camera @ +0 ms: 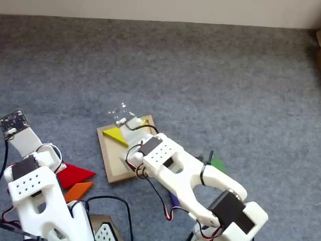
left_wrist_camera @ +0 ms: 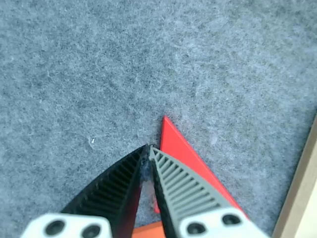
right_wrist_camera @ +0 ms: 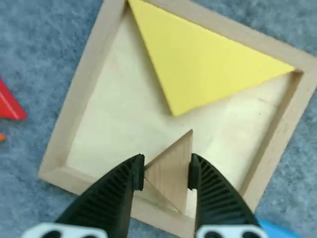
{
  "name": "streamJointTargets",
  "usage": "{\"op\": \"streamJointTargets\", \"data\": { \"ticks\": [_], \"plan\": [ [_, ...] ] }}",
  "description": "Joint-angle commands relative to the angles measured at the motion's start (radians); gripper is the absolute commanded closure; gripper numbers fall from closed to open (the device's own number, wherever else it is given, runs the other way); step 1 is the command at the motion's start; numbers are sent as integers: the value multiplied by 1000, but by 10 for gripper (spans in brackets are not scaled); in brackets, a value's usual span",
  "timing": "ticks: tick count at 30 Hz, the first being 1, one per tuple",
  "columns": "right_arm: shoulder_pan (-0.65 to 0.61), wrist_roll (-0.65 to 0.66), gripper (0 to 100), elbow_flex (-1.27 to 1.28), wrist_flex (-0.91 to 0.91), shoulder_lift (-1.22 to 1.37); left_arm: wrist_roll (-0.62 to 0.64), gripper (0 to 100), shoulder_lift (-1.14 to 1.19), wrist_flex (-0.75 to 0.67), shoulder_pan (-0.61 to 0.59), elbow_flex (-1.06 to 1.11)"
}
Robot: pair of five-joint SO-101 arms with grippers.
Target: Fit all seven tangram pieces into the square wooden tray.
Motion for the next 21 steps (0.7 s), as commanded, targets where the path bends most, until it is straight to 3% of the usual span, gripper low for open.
{"op": "streamJointTargets", "data": {
  "ticks": [1,11,18,21],
  "plan": [
    [-13,-173,901,-18,-8,-12,-2,994,-21,-15,-4,-22],
    [-13,-267,900,-13,-8,-12,-2,994,-21,-15,-4,-22],
    [-12,-858,900,-16,-82,-12,-2,994,-21,-15,-4,-22],
    [-12,-961,900,-1,-185,-12,-2,994,-21,-15,-4,-22]
  ]
}}
